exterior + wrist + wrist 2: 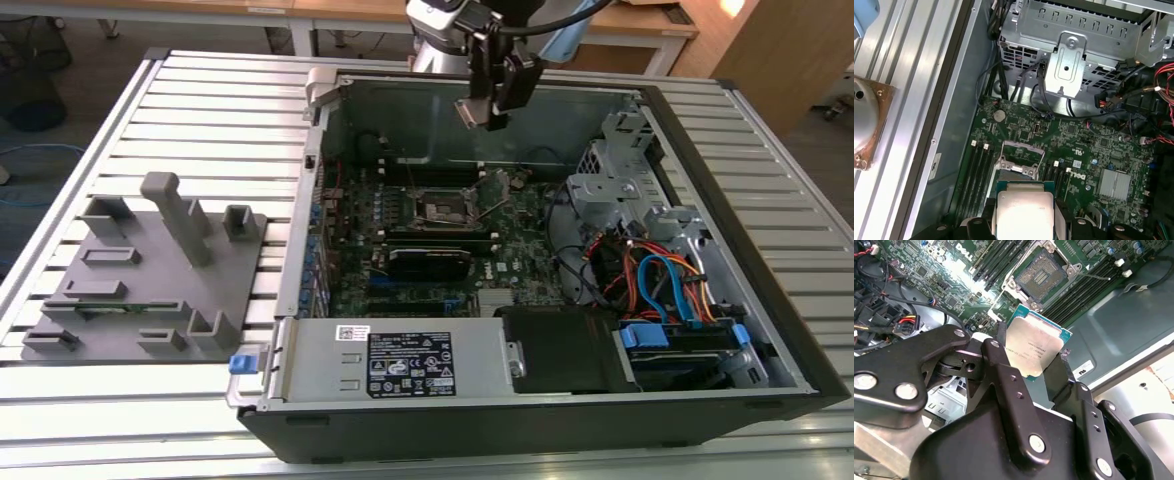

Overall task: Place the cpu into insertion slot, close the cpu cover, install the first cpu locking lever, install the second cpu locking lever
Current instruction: 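Place the cpu into insertion slot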

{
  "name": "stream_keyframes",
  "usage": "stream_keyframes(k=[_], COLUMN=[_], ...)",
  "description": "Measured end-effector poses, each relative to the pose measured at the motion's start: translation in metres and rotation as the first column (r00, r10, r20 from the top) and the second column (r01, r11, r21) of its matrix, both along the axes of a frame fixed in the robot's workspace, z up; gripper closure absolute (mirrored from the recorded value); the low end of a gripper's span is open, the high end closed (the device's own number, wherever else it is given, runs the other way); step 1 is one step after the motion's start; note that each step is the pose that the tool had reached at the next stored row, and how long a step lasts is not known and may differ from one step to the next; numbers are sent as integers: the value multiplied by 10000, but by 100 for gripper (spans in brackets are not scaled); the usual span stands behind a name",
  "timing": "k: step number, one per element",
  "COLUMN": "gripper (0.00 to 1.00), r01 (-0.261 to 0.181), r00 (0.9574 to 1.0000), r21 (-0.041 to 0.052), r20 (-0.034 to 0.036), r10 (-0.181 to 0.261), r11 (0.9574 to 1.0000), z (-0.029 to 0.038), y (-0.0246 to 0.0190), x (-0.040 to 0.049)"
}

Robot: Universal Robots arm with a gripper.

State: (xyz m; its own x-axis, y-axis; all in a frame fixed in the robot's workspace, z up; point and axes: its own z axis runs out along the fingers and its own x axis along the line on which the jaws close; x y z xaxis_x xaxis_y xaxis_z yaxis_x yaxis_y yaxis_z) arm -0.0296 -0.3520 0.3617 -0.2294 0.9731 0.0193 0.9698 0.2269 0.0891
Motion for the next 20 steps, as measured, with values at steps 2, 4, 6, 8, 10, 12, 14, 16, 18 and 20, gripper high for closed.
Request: stream_keyframes(k=[2, 4, 6, 8, 10, 12, 14, 16, 18, 20], gripper=[46, 46, 46, 46, 46, 46, 46, 46, 46, 46], r01=[99, 204, 310, 423, 549, 695, 839, 987, 1057, 1061], r00=[10000, 9998, 9995, 9991, 9985, 9976, 9965, 9951, 9944, 9944], r21=[0, 0, -1, 0, -1, -1, -1, 0, 0, -1], r20=[0, 0, 0, 0, 0, 0, 0, 0, 0, 0], r10=[-99, -204, -310, -423, -549, -695, -839, -987, -1057, -1061], r11=[10000, 9998, 9995, 9991, 9985, 9976, 9965, 9951, 9944, 9944], z=[0, -1, -1, -1, -1, -2, -2, -2, -2, -34], y=[0, 0, 0, 0, 0, 0, 0, 0, 0, 0], x=[0, -1, -1, -1, -2, -2, -2, -2, -2, -2])
